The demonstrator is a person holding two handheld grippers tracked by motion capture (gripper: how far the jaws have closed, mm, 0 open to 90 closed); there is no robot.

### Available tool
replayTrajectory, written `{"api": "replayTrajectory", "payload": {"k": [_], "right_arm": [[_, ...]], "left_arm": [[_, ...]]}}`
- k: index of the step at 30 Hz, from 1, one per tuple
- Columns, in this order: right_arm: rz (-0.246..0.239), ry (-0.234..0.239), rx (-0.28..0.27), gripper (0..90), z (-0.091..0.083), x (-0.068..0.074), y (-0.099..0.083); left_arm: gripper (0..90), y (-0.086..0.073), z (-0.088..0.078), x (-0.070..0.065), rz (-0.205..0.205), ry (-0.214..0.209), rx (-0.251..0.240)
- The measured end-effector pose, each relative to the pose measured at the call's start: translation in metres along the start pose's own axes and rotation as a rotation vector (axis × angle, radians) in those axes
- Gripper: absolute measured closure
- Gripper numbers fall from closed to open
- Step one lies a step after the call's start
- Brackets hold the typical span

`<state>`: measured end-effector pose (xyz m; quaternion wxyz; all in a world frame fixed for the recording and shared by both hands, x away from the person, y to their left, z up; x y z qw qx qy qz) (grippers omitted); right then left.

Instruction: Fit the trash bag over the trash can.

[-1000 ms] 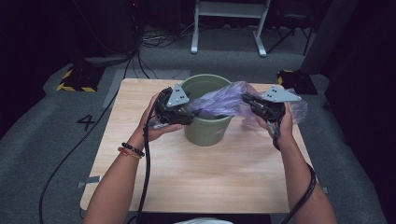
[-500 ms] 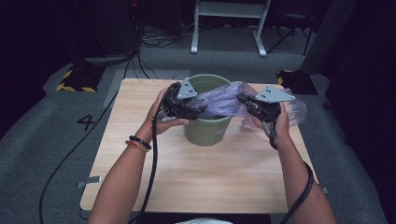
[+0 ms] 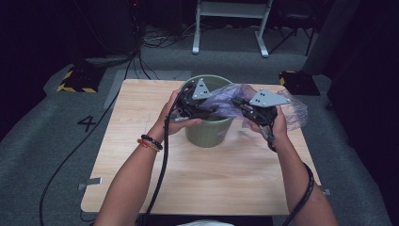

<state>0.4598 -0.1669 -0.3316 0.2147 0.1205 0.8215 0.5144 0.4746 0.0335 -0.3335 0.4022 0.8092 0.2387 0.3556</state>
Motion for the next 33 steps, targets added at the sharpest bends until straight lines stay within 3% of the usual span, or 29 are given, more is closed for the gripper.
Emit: {"api": "replayTrajectory", "payload": {"k": [1, 4, 8, 10, 18, 28, 33], "right_arm": [[-0.002, 0.000, 0.000, 87.4, 0.000, 0.001, 0.000], [-0.002, 0.007, -0.010, 86.7, -0.001, 0.003, 0.001], [-0.005, 0.013, -0.014, 81.6, -0.002, 0.005, 0.001], [-0.004, 0.009, -0.015, 72.3, -0.003, 0.006, 0.000], [-0.003, 0.025, -0.008, 39.9, -0.016, 0.013, -0.008], [0.021, -0.049, -0.006, 29.5, -0.049, 0.013, -0.040], [0.036, -0.093, 0.054, 30.0, -0.057, 0.011, -0.064]], "left_arm": [[56.6, 0.000, 0.001, -0.001, 0.018, -0.003, 0.004], [71.0, 0.000, 0.003, -0.003, 0.047, 0.006, 0.013], [82.4, -0.001, 0.006, -0.002, 0.033, 0.001, 0.010], [86.2, -0.002, 0.007, -0.001, 0.029, 0.005, 0.010], [89.1, -0.006, 0.008, 0.005, 0.003, 0.020, 0.017], [88.9, -0.011, 0.009, 0.012, -0.038, 0.012, 0.005], [88.8, -0.014, 0.009, 0.017, -0.057, 0.011, 0.001]]}}
Point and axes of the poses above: each handheld gripper's, and its own axes: z roughly forward along the jaws, y roughly out of its top, x roughly to its left, the point moved 3 cm from there along z, roughly forward along the jaws, and after that the axes turned 15 degrees about y, right-handed, at the moved point
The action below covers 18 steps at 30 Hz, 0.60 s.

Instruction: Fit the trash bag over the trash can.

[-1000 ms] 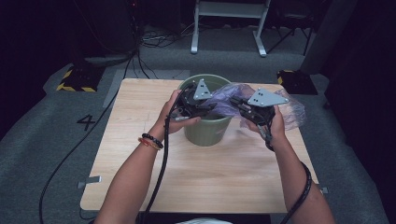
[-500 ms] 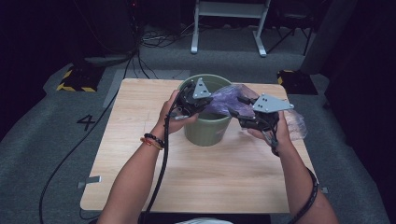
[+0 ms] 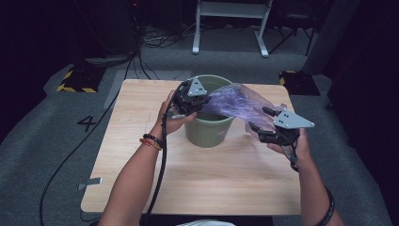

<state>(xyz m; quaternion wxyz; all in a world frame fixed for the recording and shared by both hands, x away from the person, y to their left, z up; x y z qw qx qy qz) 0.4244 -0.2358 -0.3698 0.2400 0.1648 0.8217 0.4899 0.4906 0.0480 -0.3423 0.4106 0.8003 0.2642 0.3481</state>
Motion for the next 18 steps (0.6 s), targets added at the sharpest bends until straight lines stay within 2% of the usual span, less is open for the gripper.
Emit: {"api": "replayTrajectory", "payload": {"k": [4, 7, 9, 13, 15, 17, 18], "right_arm": [[0.016, -0.045, 0.058, 38.6, -0.004, -0.006, -0.025], [0.050, -0.051, 0.080, 47.7, -0.005, -0.012, -0.042], [0.054, -0.055, 0.099, 54.0, -0.003, -0.014, -0.050], [0.065, -0.048, 0.088, 74.6, -0.001, -0.015, -0.056], [0.061, -0.042, 0.065, 82.1, -0.002, -0.015, -0.055], [0.054, -0.034, 0.042, 86.2, -0.004, -0.013, -0.051], [0.052, -0.034, 0.032, 86.3, -0.005, -0.012, -0.049]], "left_arm": [[88.6, -0.002, -0.002, 0.004, -0.015, 0.000, -0.003], [88.6, -0.004, -0.003, 0.008, -0.023, 0.003, -0.003], [88.5, -0.005, -0.004, 0.010, -0.029, 0.002, 0.000], [87.3, -0.008, -0.003, 0.012, -0.038, 0.002, 0.003], [83.4, -0.008, -0.003, 0.013, -0.046, 0.006, 0.005], [74.2, -0.008, -0.003, 0.014, -0.051, 0.008, 0.003], [66.2, -0.008, -0.004, 0.014, -0.064, 0.009, 0.001]]}}
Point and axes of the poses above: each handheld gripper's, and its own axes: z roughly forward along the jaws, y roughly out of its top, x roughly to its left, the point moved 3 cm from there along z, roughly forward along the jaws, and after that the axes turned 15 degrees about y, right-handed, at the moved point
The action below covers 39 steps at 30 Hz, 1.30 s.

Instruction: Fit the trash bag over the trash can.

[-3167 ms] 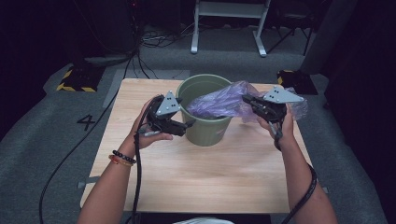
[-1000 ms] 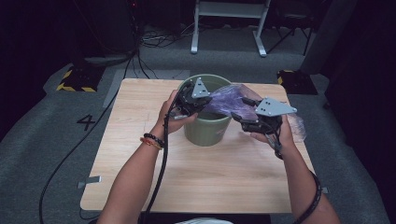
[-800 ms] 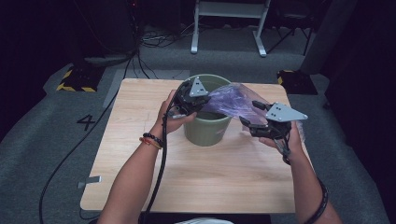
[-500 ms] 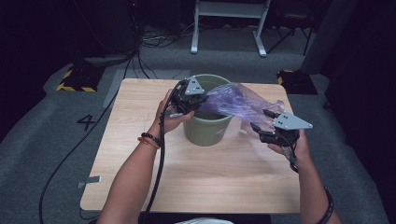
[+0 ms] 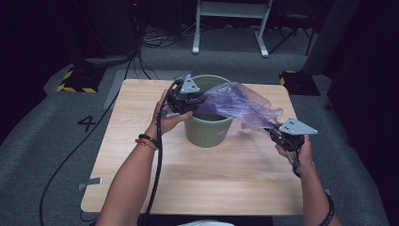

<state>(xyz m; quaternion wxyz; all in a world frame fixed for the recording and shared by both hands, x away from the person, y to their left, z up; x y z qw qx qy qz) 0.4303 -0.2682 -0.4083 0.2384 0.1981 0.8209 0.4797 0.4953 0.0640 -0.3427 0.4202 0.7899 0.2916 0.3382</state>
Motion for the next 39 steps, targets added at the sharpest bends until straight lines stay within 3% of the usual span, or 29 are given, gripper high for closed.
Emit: {"api": "replayTrajectory", "payload": {"k": [4, 8, 15, 25, 28, 31, 35, 39], "right_arm": [[-0.004, 0.006, -0.034, 87.0, -0.005, 0.003, 0.012], [-0.014, 0.008, -0.050, 86.7, -0.008, 0.005, 0.026], [-0.020, -0.023, -0.064, 86.0, -0.006, 0.003, 0.050], [-0.084, 0.012, -0.050, 85.2, 0.013, 0.017, 0.077], [-0.097, 0.023, -0.052, 84.8, 0.018, 0.021, 0.084], [-0.117, 0.037, -0.050, 84.7, 0.023, 0.027, 0.090], [-0.133, 0.061, -0.050, 84.1, 0.026, 0.035, 0.094], [-0.149, 0.077, -0.048, 83.1, 0.028, 0.041, 0.096]], "left_arm": [[31.8, 0.001, -0.003, 0.000, -0.033, 0.011, 0.007], [22.2, 0.003, -0.011, 0.000, -0.049, -0.022, -0.021], [19.8, 0.011, -0.022, -0.008, -0.010, -0.040, -0.070], [19.9, 0.026, -0.021, -0.045, 0.065, -0.130, -0.106], [21.9, 0.029, -0.020, -0.052, 0.084, -0.134, -0.108], [31.1, 0.030, -0.017, -0.057, 0.112, -0.126, -0.101], [50.8, 0.030, -0.015, -0.059, 0.134, -0.100, -0.091], [69.9, 0.025, -0.015, -0.061, 0.189, -0.076, -0.085]]}}
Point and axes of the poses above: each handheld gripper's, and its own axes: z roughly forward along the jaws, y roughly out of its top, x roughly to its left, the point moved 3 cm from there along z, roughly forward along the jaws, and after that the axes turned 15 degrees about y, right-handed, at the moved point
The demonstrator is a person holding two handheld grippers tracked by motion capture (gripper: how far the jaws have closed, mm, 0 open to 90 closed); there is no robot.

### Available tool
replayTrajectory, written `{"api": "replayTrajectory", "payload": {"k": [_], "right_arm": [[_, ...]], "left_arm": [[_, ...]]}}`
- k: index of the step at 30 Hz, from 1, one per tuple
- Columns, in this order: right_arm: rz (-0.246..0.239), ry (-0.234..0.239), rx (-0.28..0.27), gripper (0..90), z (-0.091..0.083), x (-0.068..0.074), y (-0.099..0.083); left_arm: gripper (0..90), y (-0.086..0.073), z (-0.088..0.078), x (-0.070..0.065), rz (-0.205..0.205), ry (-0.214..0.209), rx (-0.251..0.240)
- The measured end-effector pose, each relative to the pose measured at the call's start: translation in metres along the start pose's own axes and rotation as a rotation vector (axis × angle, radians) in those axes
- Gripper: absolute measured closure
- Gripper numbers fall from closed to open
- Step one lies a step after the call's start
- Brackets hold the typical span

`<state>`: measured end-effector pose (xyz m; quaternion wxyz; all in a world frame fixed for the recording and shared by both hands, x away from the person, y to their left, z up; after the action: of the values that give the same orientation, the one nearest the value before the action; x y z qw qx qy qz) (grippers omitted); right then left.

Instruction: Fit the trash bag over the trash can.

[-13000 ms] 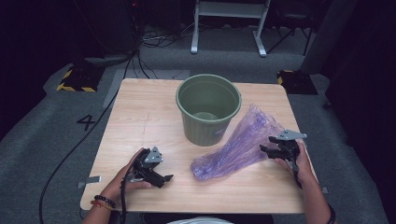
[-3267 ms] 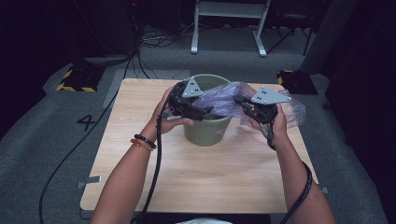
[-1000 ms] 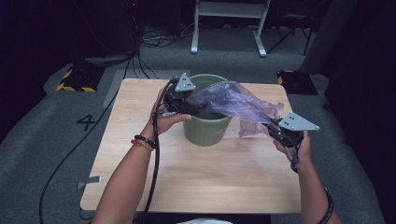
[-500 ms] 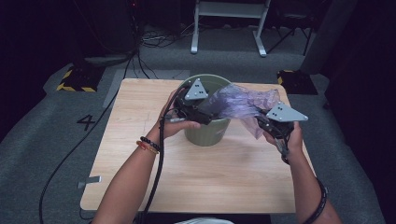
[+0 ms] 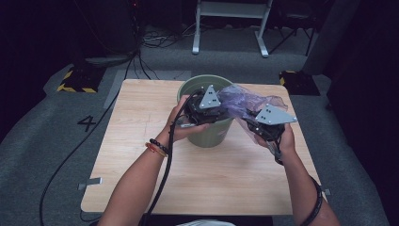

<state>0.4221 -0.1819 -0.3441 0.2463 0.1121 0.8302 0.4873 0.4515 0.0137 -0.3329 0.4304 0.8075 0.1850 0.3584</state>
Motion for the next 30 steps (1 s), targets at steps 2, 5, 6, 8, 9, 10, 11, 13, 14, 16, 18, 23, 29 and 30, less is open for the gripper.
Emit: {"api": "replayTrajectory", "payload": {"k": [2, 5, 6, 8, 9, 10, 11, 13, 14, 16, 18, 23, 29, 30], "right_arm": [[-0.001, 0.007, 0.006, 81.7, 0.002, 0.001, 0.000], [0.003, 0.014, 0.007, 79.2, 0.003, 0.001, -0.001], [0.004, 0.015, 0.008, 78.2, 0.004, 0.001, -0.001], [0.009, 0.031, 0.006, 73.9, 0.005, 0.002, -0.002], [0.003, 0.035, 0.009, 71.2, 0.005, 0.003, -0.002], [0.002, 0.039, 0.009, 68.3, 0.006, 0.003, -0.002], [0.004, 0.043, 0.007, 65.2, 0.006, 0.004, -0.002], [0.010, 0.056, 0.000, 56.8, 0.005, 0.004, -0.003], [0.013, 0.057, -0.005, 53.9, 0.005, 0.005, -0.003], [0.028, 0.072, -0.024, 51.6, 0.003, 0.005, -0.004], [0.035, 0.073, -0.038, 47.3, 0.000, 0.006, -0.004], [0.030, 0.096, -0.034, 41.2, -0.005, 0.010, -0.007], [0.036, 0.100, -0.049, 37.7, -0.009, 0.012, -0.009], [0.038, 0.101, -0.049, 37.7, -0.009, 0.013, -0.010]], "left_arm": [[77.0, -0.002, 0.000, -0.001, 0.011, 0.007, -0.001], [83.0, -0.004, 0.000, 0.000, 0.006, 0.003, 0.001], [83.7, -0.005, 0.000, 0.001, -0.003, 0.001, 0.002], [85.7, -0.006, 0.000, 0.002, -0.007, 0.008, 0.007], [86.9, -0.007, 0.000, 0.003, -0.008, 0.011, 0.007], [87.6, -0.007, -0.001, 0.003, -0.010, 0.011, 0.006], [88.0, -0.008, -0.002, 0.005, -0.010, 0.013, 0.008], [88.6, -0.009, -0.004, 0.007, -0.010, 0.017, 0.007], [88.8, -0.010, -0.005, 0.008, -0.012, 0.020, 0.009], [89.0, -0.013, -0.006, 0.012, -0.016, 0.027, 0.015], [89.1, -0.015, -0.008, 0.015, -0.028, 0.031, 0.021], [89.1, -0.022, -0.013, 0.023, -0.042, 0.050, 0.026], [89.2, -0.032, -0.018, 0.033, -0.061, 0.075, 0.036], [89.2, -0.034, -0.019, 0.035, -0.066, 0.080, 0.040]]}}
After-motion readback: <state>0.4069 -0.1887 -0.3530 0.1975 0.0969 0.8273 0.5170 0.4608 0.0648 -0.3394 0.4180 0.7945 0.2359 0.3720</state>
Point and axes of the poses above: each handheld gripper's, and its own axes: z roughly forward along the jaws, y roughly out of its top, x roughly to its left, the point moved 3 cm from there along z, roughly forward along the jaws, and after that the axes turned 15 degrees about y, right-handed, at the moved point
